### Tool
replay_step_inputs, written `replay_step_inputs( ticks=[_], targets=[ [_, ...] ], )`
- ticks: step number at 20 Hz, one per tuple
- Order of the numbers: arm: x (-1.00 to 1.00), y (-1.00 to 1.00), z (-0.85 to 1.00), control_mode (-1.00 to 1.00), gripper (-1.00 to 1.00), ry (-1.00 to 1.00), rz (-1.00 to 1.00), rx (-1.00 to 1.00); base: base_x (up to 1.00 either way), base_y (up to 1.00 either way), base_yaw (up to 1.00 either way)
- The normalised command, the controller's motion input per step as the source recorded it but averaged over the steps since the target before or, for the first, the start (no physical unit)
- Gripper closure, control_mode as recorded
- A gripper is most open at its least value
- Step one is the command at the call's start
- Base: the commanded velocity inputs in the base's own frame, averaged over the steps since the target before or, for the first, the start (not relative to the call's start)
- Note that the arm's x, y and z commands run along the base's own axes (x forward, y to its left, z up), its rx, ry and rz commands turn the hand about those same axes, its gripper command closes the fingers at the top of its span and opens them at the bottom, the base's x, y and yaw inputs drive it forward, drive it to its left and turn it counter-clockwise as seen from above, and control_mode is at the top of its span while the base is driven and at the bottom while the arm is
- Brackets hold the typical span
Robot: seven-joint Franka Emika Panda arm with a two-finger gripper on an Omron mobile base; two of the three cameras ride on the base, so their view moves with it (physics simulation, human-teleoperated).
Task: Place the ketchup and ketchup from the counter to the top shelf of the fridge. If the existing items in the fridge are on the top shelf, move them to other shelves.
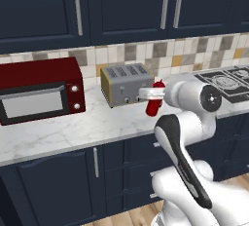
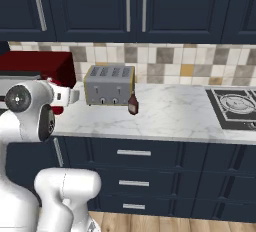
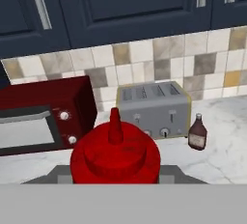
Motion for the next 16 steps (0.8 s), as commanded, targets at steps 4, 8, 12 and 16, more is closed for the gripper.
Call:
replay_step_inputs(
  ticks=[4,8,12,16],
  targets=[
    [-1.0,-0.1,0.74,-1.0,1.0,0.13,-0.05,0.0,0.0,0.0,0.0],
    [-1.0,-0.23,0.27,-1.0,1.0,0.06,-0.07,0.0,0.0,0.0,0.0],
    [-0.94,-0.18,0.0,-1.0,1.0,0.0,-0.03,0.0,0.0,0.0,0.0],
    [-0.83,0.0,0.0,-1.0,1.0,-0.05,0.05,0.0,0.0,0.0,0.0]
  ],
)
